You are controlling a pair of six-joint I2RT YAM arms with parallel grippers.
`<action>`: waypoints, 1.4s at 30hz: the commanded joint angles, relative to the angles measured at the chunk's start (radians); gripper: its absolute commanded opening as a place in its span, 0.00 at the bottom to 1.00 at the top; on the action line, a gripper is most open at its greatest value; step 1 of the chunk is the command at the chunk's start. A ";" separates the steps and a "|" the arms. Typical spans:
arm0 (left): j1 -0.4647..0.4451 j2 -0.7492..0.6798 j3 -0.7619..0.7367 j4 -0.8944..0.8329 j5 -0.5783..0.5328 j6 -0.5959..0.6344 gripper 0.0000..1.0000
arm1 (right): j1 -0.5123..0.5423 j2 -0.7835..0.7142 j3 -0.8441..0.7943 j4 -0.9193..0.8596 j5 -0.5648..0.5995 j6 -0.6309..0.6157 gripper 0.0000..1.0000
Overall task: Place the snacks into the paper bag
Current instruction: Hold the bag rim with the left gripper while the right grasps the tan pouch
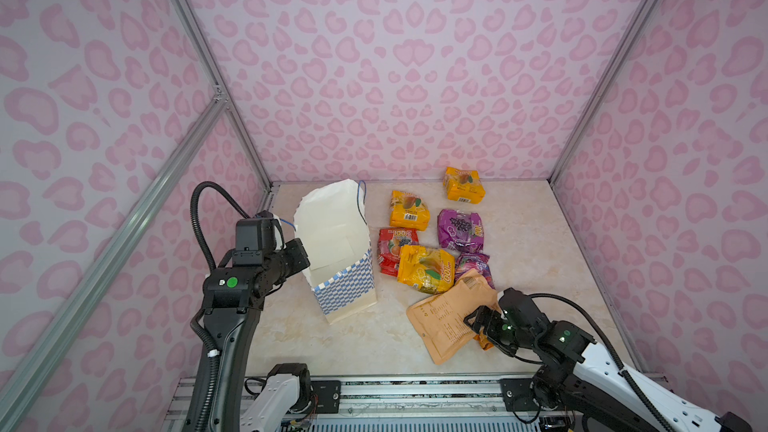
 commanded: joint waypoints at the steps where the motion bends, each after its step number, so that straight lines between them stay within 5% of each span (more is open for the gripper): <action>1: 0.002 -0.002 0.017 0.004 -0.015 -0.004 0.03 | 0.007 0.059 -0.001 0.188 -0.022 0.000 0.92; 9: 0.002 -0.012 0.010 -0.002 -0.010 -0.015 0.03 | 0.003 0.207 0.004 0.424 -0.016 -0.032 0.80; 18: 0.002 -0.017 0.012 -0.012 -0.017 -0.018 0.03 | -0.048 0.200 -0.015 0.606 0.035 -0.075 0.61; 22: 0.001 -0.018 0.017 -0.016 -0.024 -0.020 0.03 | -0.111 0.269 -0.030 0.658 -0.002 -0.061 0.46; 25: 0.001 -0.018 0.021 -0.024 -0.022 -0.020 0.03 | -0.121 0.312 -0.027 0.655 0.009 -0.052 0.46; 39: 0.001 -0.042 0.060 -0.084 -0.047 0.017 0.03 | -0.090 0.176 0.113 0.443 0.108 -0.186 0.02; 42: 0.001 -0.050 0.077 -0.105 -0.027 0.016 0.03 | -0.084 0.159 0.159 0.396 0.120 -0.226 0.00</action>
